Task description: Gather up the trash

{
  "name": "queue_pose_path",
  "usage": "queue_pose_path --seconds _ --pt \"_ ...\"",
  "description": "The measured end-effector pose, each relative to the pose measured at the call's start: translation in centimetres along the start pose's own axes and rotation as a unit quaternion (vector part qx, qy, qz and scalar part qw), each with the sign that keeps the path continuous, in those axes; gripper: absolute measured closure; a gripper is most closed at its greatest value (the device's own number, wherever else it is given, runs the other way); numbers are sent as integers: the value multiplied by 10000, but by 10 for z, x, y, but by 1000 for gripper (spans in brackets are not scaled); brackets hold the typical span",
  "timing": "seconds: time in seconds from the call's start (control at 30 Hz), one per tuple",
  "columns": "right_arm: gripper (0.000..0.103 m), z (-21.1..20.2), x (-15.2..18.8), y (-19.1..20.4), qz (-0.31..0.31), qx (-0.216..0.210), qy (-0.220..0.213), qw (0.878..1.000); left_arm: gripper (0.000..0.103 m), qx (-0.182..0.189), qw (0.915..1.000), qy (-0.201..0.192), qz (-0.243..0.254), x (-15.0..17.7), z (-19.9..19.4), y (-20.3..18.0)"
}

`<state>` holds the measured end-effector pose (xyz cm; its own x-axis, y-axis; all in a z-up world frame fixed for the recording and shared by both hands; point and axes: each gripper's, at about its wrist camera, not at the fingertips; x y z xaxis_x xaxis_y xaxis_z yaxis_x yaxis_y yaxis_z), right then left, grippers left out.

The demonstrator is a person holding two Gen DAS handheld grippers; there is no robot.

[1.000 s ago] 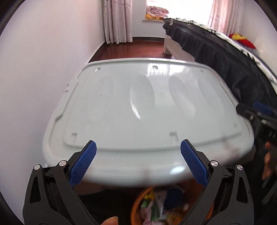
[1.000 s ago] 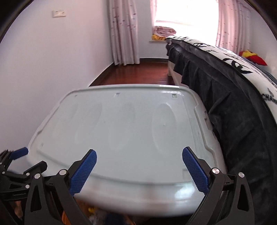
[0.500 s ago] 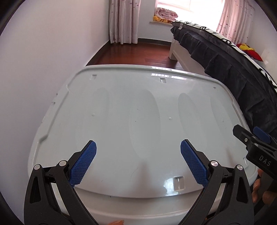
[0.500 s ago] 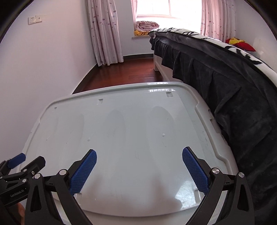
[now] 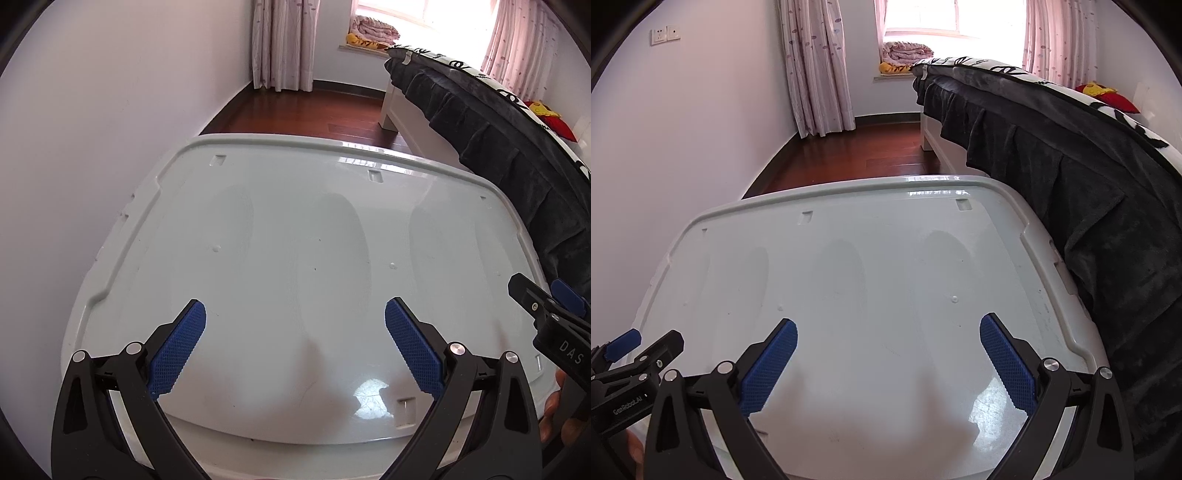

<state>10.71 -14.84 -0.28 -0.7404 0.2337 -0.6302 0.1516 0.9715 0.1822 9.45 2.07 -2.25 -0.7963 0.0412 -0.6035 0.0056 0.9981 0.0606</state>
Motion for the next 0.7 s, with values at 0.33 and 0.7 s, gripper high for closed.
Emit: queue_pose_path --seconds 0.33,0.7 --pt "5 0 -4 -6 127 -28 7 9999 8 33 9999 4 -95 1 0 3" --pt "5 0 -6 -15 343 -58 32 9994 8 -121 9999 -2 6 2 3 0"
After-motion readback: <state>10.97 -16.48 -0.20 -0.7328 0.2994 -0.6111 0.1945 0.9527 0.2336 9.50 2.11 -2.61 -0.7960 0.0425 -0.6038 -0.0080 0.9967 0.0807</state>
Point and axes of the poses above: each gripper's, at about its wrist camera, not at the fingertips, and z roughly the way its jaws point, y to its left, x to its underside, and after that the axes turned 11 degrees about z, right-handed
